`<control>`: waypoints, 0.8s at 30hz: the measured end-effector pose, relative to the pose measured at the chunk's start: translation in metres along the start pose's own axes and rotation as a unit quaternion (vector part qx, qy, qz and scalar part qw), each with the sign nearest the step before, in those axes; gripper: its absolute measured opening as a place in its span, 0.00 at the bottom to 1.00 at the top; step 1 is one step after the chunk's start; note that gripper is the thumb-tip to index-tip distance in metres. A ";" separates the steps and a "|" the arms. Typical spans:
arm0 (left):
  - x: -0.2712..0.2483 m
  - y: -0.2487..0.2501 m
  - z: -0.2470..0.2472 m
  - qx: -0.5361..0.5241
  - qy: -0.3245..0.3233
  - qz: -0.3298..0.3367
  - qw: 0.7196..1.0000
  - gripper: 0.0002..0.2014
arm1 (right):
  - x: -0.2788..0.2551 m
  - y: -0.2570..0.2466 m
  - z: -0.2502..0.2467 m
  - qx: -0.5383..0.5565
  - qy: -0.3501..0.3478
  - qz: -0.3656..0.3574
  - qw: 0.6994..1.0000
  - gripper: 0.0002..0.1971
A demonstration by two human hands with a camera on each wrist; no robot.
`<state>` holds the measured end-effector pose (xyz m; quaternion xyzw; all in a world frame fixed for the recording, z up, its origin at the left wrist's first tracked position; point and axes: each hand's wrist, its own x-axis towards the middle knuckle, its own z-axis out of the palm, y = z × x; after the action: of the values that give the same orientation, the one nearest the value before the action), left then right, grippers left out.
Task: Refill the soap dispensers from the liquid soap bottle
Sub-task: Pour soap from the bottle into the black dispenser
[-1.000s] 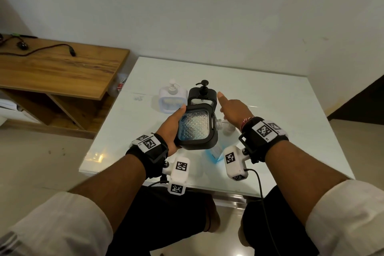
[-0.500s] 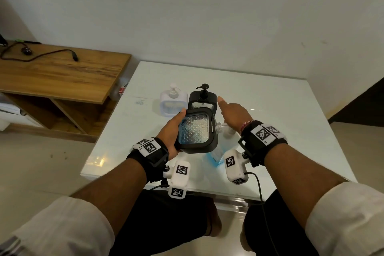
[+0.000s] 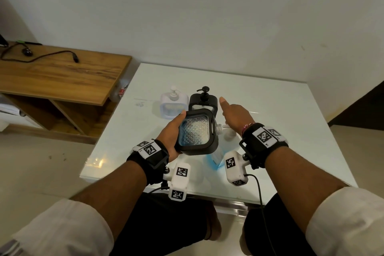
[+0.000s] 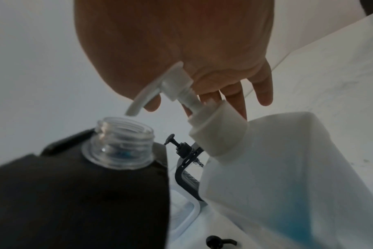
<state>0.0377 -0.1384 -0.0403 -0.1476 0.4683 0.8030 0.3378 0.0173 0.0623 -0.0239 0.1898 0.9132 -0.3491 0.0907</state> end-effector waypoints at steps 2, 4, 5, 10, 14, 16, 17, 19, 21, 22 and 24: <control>0.001 0.001 0.000 0.000 0.002 0.000 1.000 0.25 | 0.001 0.000 0.002 -0.013 -0.002 0.001 1.000 0.36; 0.002 0.001 0.000 -0.001 0.005 -0.002 1.000 0.24 | 0.001 0.001 0.006 -0.034 0.001 0.007 0.999 0.33; 0.002 0.001 0.000 0.000 0.005 -0.003 1.000 0.25 | 0.000 0.003 0.007 -0.041 0.004 0.012 0.999 0.32; 0.000 0.000 0.001 0.015 0.008 0.000 1.000 0.27 | -0.005 0.003 0.005 -0.021 0.007 0.009 1.000 0.33; 0.002 -0.001 0.000 0.017 0.006 0.001 1.000 0.28 | -0.004 0.000 0.001 0.013 0.006 0.005 1.000 0.36; 0.003 -0.002 0.000 0.016 0.006 0.002 1.000 0.27 | -0.001 0.001 0.001 0.022 -0.003 0.011 1.000 0.37; 0.003 -0.002 0.001 0.017 0.005 0.001 1.000 0.26 | -0.001 0.001 0.003 0.023 -0.010 0.017 1.000 0.37; 0.003 -0.002 0.002 0.018 0.003 -0.001 1.000 0.26 | -0.001 0.002 0.006 0.014 -0.015 0.024 1.000 0.38; 0.002 -0.002 0.003 0.013 -0.001 -0.003 1.000 0.25 | -0.002 0.002 0.007 0.003 -0.009 0.027 1.000 0.36; 0.001 -0.002 0.004 0.011 -0.001 -0.002 1.000 0.25 | -0.003 0.003 0.007 0.000 -0.005 0.028 1.000 0.36; 0.000 -0.001 0.005 0.009 -0.001 0.000 1.000 0.24 | -0.005 0.002 0.006 0.004 -0.006 0.027 1.000 0.36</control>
<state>0.0388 -0.1343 -0.0384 -0.1440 0.4755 0.7988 0.3392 0.0227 0.0582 -0.0282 0.2124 0.9060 -0.3509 0.1043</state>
